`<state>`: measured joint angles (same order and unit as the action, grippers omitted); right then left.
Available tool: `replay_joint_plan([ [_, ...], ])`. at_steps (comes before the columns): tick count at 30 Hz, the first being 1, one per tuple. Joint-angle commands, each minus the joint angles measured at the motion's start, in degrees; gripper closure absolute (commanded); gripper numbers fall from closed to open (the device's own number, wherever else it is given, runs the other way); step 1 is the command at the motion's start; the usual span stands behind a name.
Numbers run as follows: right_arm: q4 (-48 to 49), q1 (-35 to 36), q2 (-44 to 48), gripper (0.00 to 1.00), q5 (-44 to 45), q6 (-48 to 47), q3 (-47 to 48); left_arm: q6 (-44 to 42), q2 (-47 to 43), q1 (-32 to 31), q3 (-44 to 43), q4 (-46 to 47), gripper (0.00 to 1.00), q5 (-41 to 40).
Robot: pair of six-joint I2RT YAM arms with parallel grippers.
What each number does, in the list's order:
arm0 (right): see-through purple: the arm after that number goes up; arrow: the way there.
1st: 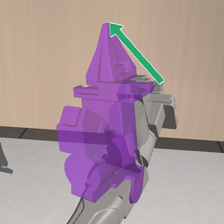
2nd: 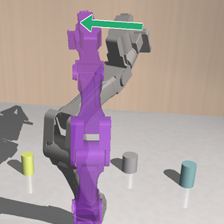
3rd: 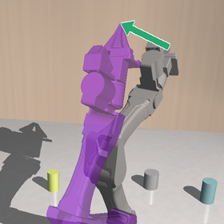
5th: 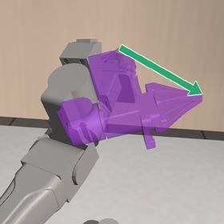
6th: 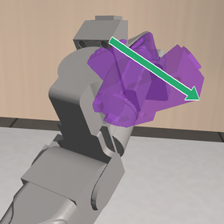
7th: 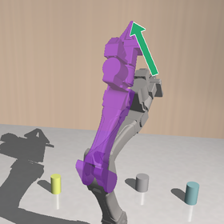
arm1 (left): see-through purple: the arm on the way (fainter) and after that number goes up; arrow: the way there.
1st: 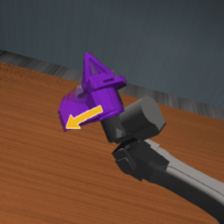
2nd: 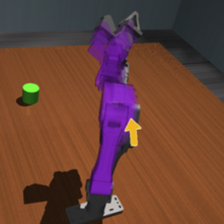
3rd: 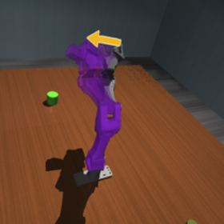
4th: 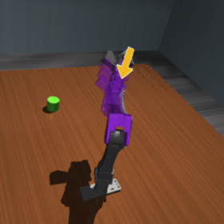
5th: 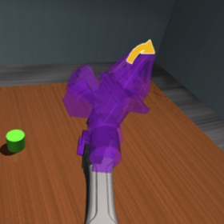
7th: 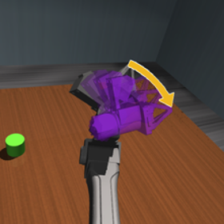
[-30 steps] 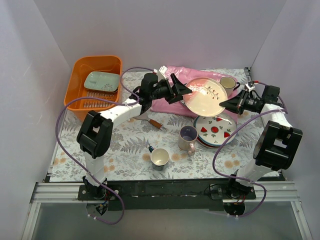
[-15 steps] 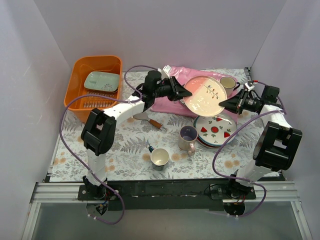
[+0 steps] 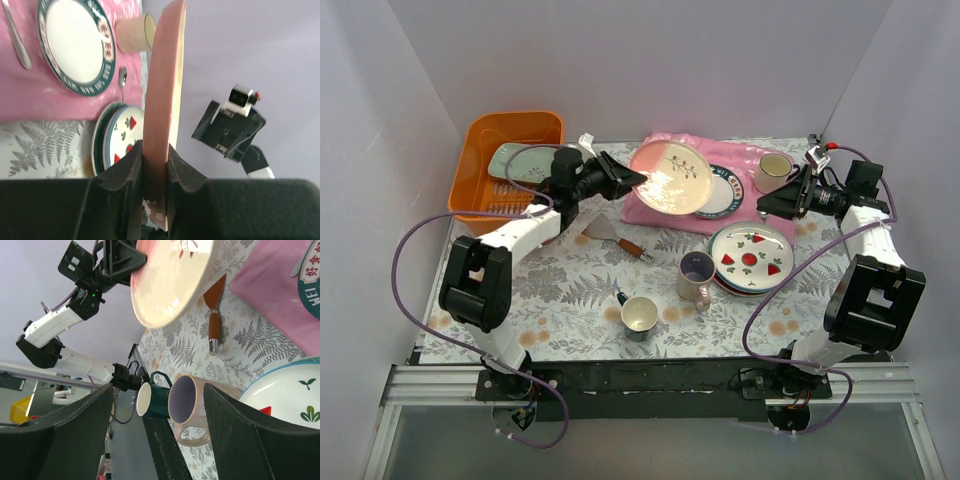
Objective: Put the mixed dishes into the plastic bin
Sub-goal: Pick up the plate at the center of the board, then place the plate in the plastic bin.
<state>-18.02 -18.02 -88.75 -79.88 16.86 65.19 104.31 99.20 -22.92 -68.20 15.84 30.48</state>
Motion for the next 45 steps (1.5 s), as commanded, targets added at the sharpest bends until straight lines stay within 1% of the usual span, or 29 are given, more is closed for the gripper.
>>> replay_joint_plan([
  [1, -0.2, -0.3, 2.2, 0.20, -4.3, -5.3, 1.8, 2.1, -11.6, 4.8, 0.8, 8.5, 1.00, 1.2],
  [5, -1.9, -0.3, 2.4, 0.20, -4.1, -8.5, 1.5, 2.1, -15.4, 11.3, 2.8, 7.4, 1.00, 1.7],
  [10, -2.9, -0.2, 2.6, 0.20, -3.3, -9.9, 1.2, 3.4, -18.3, 17.5, 3.9, 7.5, 1.00, 2.4],
  [11, -3.0, -0.3, 2.6, 0.20, -3.2, -10.0, 1.3, 3.5, -18.5, 19.3, 3.7, 7.5, 1.00, 2.6],
  [15, -3.7, -0.3, 2.5, 0.20, -2.7, -11.1, 1.3, 3.6, -19.0, 22.8, 2.5, 6.1, 1.00, 2.6],
  [17, -4.0, -0.3, 2.5, 0.20, -2.6, -11.7, 1.3, 3.9, -19.2, 26.3, 2.2, 5.9, 1.00, 2.1],
  [18, -4.1, -0.3, 2.5, 0.20, -2.5, -11.9, 1.3, 4.1, -19.3, 27.1, 2.1, 5.7, 1.00, 2.0],
  [23, -4.2, -0.3, 2.7, 0.20, -1.7, -12.6, 1.3, 3.9, -19.7, 31.9, 2.0, 4.6, 1.00, -1.0],
  [32, -5.6, -0.3, 3.3, 0.20, -0.9, -14.7, 0.2, 3.3, -18.9, 36.6, 1.7, 3.9, 1.00, -3.7],
  [38, -6.1, -0.3, 3.4, 0.20, -0.2, -15.2, 0.0, 2.2, -18.4, 38.6, 1.6, 3.1, 1.00, -6.5],
  [42, -8.3, -0.3, 3.3, 0.20, 0.9, -16.7, 0.9, 2.3, -17.7, 39.7, 1.9, 4.1, 1.00, -7.2],
  [43, -9.0, -0.2, 3.2, 0.20, 1.2, -18.9, 1.2, 2.5, -17.6, 40.1, 1.9, 4.3, 1.00, -7.5],
  [45, -10.3, -0.2, 3.4, 0.20, 1.9, -19.9, 1.5, 2.4, -17.1, 40.7, 2.2, 4.4, 1.00, -7.8],
])
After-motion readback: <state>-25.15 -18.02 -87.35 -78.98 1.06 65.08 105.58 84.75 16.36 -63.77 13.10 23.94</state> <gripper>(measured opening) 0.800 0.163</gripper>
